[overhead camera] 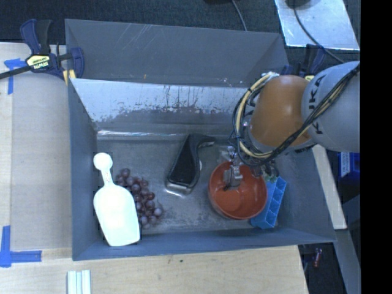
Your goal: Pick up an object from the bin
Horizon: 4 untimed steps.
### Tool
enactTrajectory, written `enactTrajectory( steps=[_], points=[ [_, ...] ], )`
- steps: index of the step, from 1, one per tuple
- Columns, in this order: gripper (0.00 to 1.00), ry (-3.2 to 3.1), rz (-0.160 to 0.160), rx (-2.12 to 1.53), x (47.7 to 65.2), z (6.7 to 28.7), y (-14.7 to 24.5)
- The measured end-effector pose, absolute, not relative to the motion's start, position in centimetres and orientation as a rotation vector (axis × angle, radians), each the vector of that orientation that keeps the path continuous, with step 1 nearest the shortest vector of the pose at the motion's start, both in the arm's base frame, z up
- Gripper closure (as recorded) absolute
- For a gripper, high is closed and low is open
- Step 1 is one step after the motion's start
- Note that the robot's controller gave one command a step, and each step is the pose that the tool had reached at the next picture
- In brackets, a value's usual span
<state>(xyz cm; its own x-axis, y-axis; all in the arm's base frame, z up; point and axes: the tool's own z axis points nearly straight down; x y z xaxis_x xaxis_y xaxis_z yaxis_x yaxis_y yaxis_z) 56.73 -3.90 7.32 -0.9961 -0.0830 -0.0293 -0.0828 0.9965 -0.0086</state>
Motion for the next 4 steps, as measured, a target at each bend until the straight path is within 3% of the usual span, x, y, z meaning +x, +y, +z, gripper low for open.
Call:
enactTrajectory(
  steps=[1, 2, 3, 4],
  points=[
    [1.00, 3.109, -0.012, -0.129, 56.7, 7.3, -3.9],
    [0.00, 3.049, -0.021, -0.586, 59.9, 14.4, -3.7],
    [0.00, 3.049, -0.019, -0.602, 60.0, 14.5, -3.7],
    [0.00, 2.968, -0.029, -0.899, 60.5, 8.5, -4.6]
  ],
)
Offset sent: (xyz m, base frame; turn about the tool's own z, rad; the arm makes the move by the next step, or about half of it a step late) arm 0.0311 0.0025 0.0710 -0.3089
